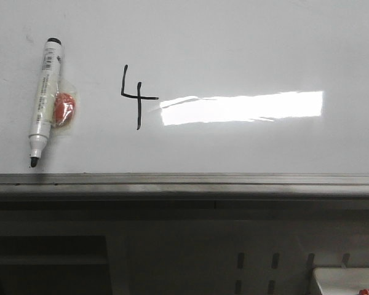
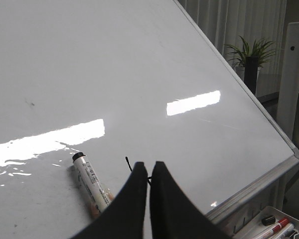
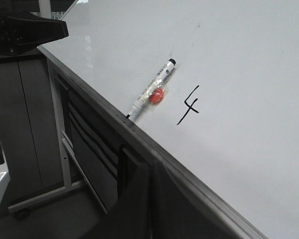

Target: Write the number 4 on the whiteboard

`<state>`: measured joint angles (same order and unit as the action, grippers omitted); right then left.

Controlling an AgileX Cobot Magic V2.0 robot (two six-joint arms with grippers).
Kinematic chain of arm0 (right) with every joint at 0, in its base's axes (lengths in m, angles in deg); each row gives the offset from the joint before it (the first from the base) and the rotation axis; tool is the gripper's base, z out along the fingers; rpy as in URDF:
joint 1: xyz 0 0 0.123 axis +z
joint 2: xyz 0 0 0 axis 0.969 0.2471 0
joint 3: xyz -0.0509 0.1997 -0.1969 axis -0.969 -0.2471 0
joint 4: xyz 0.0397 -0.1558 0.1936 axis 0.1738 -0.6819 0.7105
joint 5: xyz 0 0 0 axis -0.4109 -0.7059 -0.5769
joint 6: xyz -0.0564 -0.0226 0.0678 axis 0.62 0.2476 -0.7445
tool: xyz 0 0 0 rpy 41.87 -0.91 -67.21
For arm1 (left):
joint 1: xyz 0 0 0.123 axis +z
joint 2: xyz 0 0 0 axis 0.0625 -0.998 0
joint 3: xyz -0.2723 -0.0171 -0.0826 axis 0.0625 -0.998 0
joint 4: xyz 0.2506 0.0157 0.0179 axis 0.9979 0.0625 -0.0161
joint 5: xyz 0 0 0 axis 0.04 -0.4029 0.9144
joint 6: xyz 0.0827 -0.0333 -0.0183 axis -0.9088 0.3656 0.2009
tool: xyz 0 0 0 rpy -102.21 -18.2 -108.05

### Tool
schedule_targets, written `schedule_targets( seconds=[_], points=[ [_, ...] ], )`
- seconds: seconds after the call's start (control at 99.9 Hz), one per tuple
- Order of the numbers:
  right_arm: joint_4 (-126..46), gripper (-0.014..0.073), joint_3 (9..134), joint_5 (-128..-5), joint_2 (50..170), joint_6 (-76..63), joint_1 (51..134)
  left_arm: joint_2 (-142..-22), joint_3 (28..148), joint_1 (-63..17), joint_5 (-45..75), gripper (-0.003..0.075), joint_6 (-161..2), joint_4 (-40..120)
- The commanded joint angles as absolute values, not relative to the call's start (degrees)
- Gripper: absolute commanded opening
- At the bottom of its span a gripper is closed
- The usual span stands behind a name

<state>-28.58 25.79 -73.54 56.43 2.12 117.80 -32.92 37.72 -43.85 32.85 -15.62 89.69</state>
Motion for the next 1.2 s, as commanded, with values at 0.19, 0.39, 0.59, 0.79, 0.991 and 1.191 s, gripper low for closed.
schedule_targets(
  seconds=[0.19, 0.39, 0.59, 0.79, 0.991, 1.191],
  points=[
    [-28.60, -0.0064, 27.16, -69.38, 56.99, 2.72, 117.49, -33.57, 39.29, -43.94, 36.41, -0.0020, -15.40, 86.26],
    [-28.60, -0.0064, 27.16, -69.38, 56.99, 2.72, 117.49, -33.57, 39.29, -41.28, 29.21, -0.0020, -25.43, 78.62],
    [-28.60, -0.0064, 27.16, -69.38, 56.99, 2.72, 117.49, -33.36, 39.29, -31.04, 28.96, -0.0020, -52.35, 61.97],
    [-28.60, -0.0064, 27.16, -69.38, 56.99, 2.72, 117.49, -28.57, 38.82, -19.23, 22.19, -0.0020, -44.44, 61.97],
    [-28.60, -0.0064, 27.16, -69.38, 56.99, 2.72, 117.49, -25.69, 35.63, -10.21, 21.31, -0.0020, -42.67, 63.67],
    [-28.60, -0.0064, 27.16, -69.38, 56.99, 2.72, 117.49, -23.36, 31.22, -6.82, 20.96, -0.0020, -37.94, 63.93]
  ],
)
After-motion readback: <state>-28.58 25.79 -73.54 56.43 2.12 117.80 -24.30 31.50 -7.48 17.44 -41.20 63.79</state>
